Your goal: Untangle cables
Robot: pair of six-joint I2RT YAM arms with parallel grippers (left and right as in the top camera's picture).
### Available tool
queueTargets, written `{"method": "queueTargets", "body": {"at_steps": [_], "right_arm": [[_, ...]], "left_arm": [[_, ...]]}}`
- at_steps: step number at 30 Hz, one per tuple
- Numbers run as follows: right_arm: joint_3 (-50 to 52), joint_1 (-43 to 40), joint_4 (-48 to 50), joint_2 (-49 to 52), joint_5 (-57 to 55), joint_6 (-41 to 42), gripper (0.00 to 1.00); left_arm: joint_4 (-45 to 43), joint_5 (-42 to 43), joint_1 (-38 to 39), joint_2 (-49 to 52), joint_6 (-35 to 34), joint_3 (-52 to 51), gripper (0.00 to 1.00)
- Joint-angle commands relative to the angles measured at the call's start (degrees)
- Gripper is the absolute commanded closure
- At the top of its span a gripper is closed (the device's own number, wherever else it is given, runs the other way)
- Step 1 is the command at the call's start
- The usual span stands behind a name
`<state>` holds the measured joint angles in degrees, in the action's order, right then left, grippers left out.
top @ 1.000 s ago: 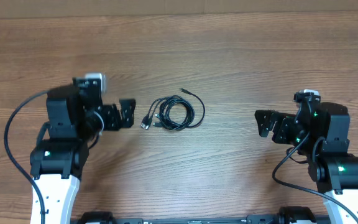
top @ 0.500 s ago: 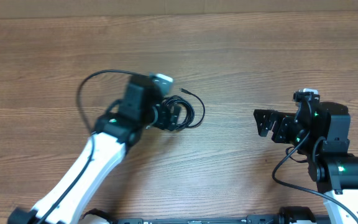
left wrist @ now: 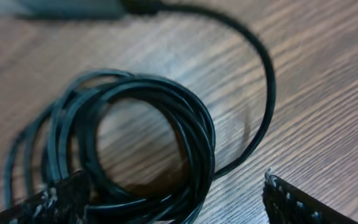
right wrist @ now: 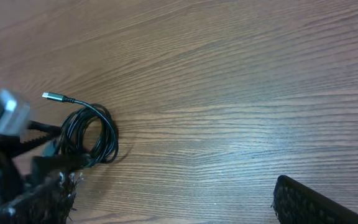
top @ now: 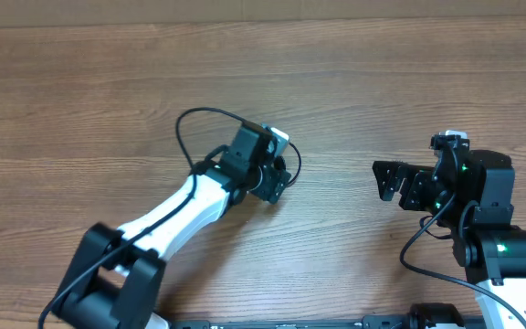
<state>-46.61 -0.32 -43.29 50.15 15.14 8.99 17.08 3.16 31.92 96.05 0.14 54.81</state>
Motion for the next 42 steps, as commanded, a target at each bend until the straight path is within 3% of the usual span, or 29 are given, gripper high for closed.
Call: {"method": "queueTargets", "body": {"at_steps": [1, 5, 8, 18, 23, 27, 29, 35, 42], "right_arm": [[-1.5, 0.3, -0.1, -0.2, 0.4, 0.2, 0.00], [-1.5, 0.3, -0.1, -0.3, 0.4, 0.2, 0.00], [-1.5, 0.3, -0.1, -0.3, 0.4, 0.2, 0.00], [-1.5, 0.3, -0.1, -0.3, 0.4, 0.2, 0.00], [-1.5, 0.3, -0.1, -0.3, 0.4, 0.2, 0.00], [-1.5, 0.3, 0.0, -0.3, 0.4, 0.2, 0.00], [-1.5, 0.3, 0.0, -0.3, 0.4, 0.2, 0.00], [-1.5, 0.3, 0.2, -0.2, 0.4, 0.2, 0.00], [-1.5, 0.3, 0.6, -0.2, 4.6, 0.2, 0.00]], "left_arm": [[-0.4, -0.6, 1.2, 2.8, 1.2, 1.1, 0.12], [-1.4, -0.6, 2.7, 4.2, 3.0, 1.1, 0.14], [-2.4, -0.6, 3.4, 4.4, 3.1, 1.1, 0.24], [-1.5, -3.2, 3.8, 5.6, 3.1, 1.1, 0.26], [0.5, -3.1, 3.8, 5.9, 2.8, 1.1, 0.49], [1.0, -2.6, 4.3, 5.9, 2.0, 1.1, 0.76], [1.3, -2.5, 4.9, 5.8, 2.0, 1.1, 0.95], [4.5, -0.4, 5.2, 2.9, 0.2, 7.3, 0.96], [11.1, 12.2, 2.8, -2.5, -7.1, 24.7, 0.95]]}}
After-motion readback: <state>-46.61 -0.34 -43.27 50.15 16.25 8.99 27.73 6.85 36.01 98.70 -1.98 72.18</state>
